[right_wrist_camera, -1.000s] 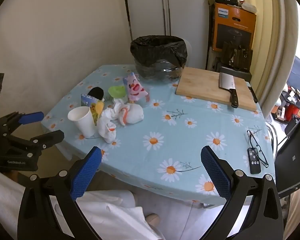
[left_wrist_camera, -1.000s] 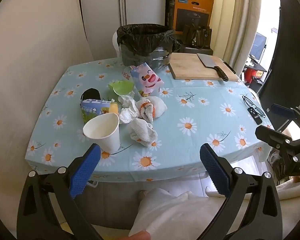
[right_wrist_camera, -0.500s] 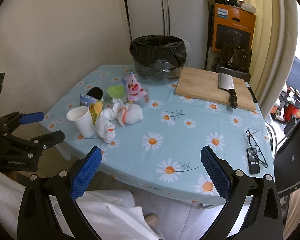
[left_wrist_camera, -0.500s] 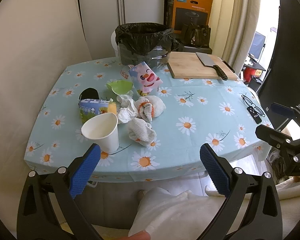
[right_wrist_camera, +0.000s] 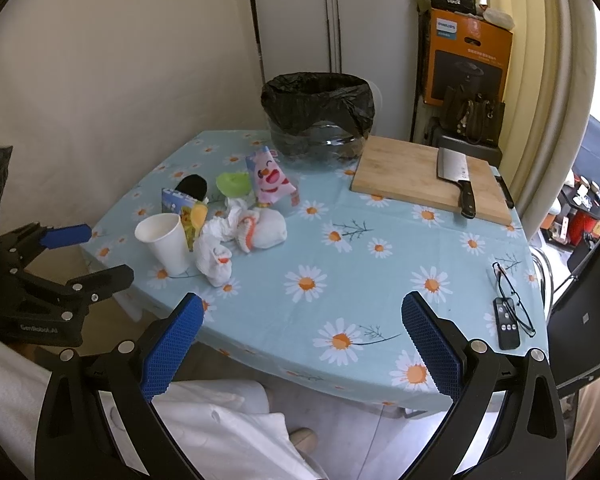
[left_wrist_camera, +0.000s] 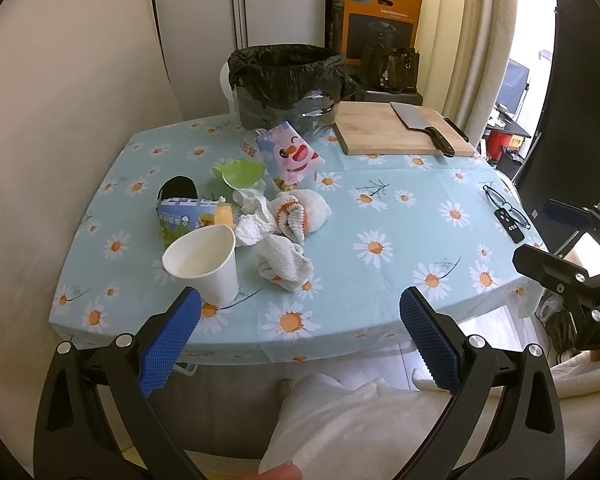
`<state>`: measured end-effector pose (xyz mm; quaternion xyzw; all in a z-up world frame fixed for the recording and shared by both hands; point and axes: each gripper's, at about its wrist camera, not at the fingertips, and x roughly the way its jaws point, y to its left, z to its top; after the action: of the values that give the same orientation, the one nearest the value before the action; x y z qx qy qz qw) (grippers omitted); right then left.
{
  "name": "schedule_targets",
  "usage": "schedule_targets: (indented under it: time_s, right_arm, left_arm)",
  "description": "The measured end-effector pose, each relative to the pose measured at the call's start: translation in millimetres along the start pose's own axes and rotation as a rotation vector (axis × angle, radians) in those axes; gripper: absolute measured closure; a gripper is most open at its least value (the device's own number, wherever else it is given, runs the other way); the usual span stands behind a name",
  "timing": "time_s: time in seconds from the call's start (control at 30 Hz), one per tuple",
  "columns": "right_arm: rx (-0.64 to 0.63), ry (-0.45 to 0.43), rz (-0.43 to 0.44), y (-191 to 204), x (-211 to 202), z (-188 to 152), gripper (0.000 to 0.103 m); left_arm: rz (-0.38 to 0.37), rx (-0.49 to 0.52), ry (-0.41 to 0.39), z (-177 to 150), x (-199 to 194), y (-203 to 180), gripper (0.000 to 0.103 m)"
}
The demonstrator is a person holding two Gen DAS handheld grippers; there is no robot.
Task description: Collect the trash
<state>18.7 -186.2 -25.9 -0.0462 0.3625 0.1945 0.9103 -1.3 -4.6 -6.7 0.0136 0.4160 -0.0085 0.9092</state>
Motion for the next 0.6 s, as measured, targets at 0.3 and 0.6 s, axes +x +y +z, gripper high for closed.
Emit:
schedule_targets:
  time_s: [0.3, 0.6]
  right_arm:
    - [0.0, 0.0, -0.001, 0.2, 0.0, -0.1, 0.008]
    - [-0.003, -0.001, 0.001, -0.3, -1.7, -2.4, 0.008]
  left_arm:
    - [-0.007, 0.013, 0.003, -2.8, 0.5, -2.5, 0.006]
    - [-0.009, 0.015, 0.005, -3.4, 0.4, -5.0, 0.006]
